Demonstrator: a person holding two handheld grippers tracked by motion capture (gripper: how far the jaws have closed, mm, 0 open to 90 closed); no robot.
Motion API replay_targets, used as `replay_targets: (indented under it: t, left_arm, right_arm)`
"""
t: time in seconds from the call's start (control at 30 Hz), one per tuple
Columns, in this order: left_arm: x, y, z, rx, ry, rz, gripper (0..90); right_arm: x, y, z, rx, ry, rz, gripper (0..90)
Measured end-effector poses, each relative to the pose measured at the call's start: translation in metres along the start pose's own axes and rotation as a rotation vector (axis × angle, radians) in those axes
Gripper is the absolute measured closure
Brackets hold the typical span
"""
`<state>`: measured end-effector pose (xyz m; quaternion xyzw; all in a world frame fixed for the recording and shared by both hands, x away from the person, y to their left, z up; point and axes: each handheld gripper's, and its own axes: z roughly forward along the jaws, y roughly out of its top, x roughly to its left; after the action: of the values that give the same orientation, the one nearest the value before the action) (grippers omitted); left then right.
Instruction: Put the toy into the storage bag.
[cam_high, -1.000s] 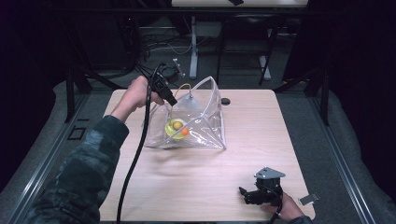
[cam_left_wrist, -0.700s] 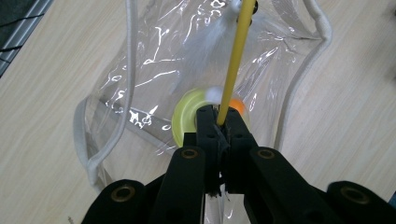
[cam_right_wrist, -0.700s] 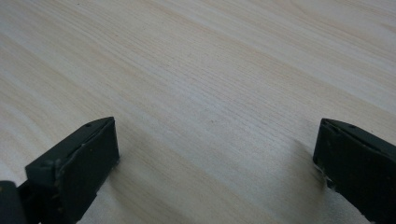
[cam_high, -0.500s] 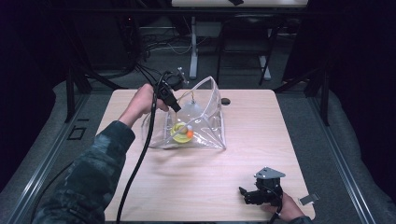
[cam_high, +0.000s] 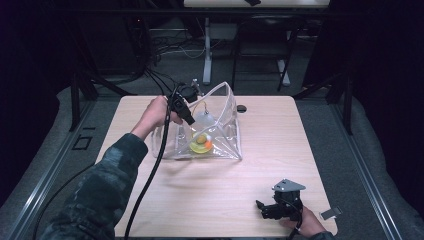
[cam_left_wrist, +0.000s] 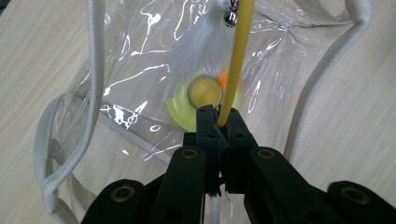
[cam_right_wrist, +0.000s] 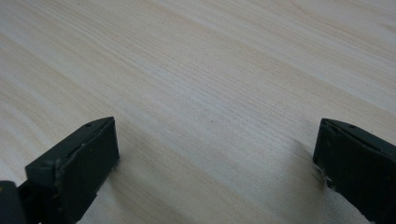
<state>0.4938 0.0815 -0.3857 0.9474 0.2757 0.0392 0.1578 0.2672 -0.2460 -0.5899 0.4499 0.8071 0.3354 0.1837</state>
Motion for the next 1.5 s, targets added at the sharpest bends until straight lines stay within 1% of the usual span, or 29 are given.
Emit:
replay_targets:
  t: [0.1,0.17,0.3,0.47,0.53,0.6,0.63,0.67,0.73,0.8,0.87,0.9,1.1,1.23,1.37,1.5]
  left_arm:
    - [0.002,-0.001,0.003,0.004,-0.002,-0.012,87.5]
    - [0.004,-0.002,0.003,-0.005,-0.006,-0.021,87.5]
    - [0.006,-0.003,0.002,-0.006,-0.014,-0.032,86.6]
    - [0.006,-0.006,-0.006,-0.027,-0.008,-0.042,77.7]
    - [0.007,-0.007,-0.011,-0.033,-0.015,-0.044,75.2]
    - [0.007,-0.008,-0.017,-0.045,-0.012,-0.043,70.5]
    - [0.006,-0.009,-0.02,-0.047,-0.009,-0.043,67.5]
    - [0.006,-0.01,-0.024,-0.053,-0.002,-0.043,62.3]
    - [0.004,-0.011,-0.03,-0.057,0.009,-0.042,57.1]
    - [0.003,-0.013,-0.035,-0.056,0.025,-0.041,46.9]
    - [0.002,-0.016,-0.041,-0.065,0.041,-0.045,41.8]
    - [0.002,-0.017,-0.046,-0.071,0.05,-0.047,37.7]
    - [0.002,-0.029,-0.062,-0.092,0.077,-0.058,22.7]
    - [0.001,-0.039,-0.073,-0.113,0.093,-0.067,16.0]
    - [0.001,-0.051,-0.081,-0.127,0.105,-0.074,12.5]
    - [-0.001,-0.064,-0.086,-0.138,0.129,-0.099,6.7]
  right_arm:
    - [0.0,0.0,0.0,0.001,0.0,0.001,0.0]
    - [0.0,0.0,0.0,0.0,0.0,0.0,0.0]
    - [0.0,0.0,0.0,-0.001,0.0,0.0,0.0]
    - [0.0,0.0,0.0,-0.003,0.003,0.002,0.0]
    - [0.0,0.0,0.0,-0.003,0.002,0.001,0.0]
    - [0.0,0.0,0.0,-0.004,0.002,0.002,0.0]
    - [0.0,0.0,0.0,-0.004,0.002,0.002,0.0]
    - [0.0,0.0,0.0,-0.004,0.002,0.001,0.0]
    - [0.0,0.0,0.0,-0.003,0.002,0.001,0.0]
    - [0.0,0.0,0.0,-0.004,0.002,0.002,0.0]
    - [0.0,0.0,0.0,-0.004,0.002,0.002,0.0]
    - [0.0,0.0,0.0,-0.004,0.002,0.002,0.0]
    - [0.0,0.0,0.0,-0.001,-0.003,-0.001,0.0]
    - [0.0,0.0,0.0,-0.001,-0.003,-0.001,0.0]
    - [0.0,0.0,0.0,-0.001,-0.003,-0.001,0.0]
    - [0.0,0.0,0.0,-0.001,-0.003,-0.001,0.0]
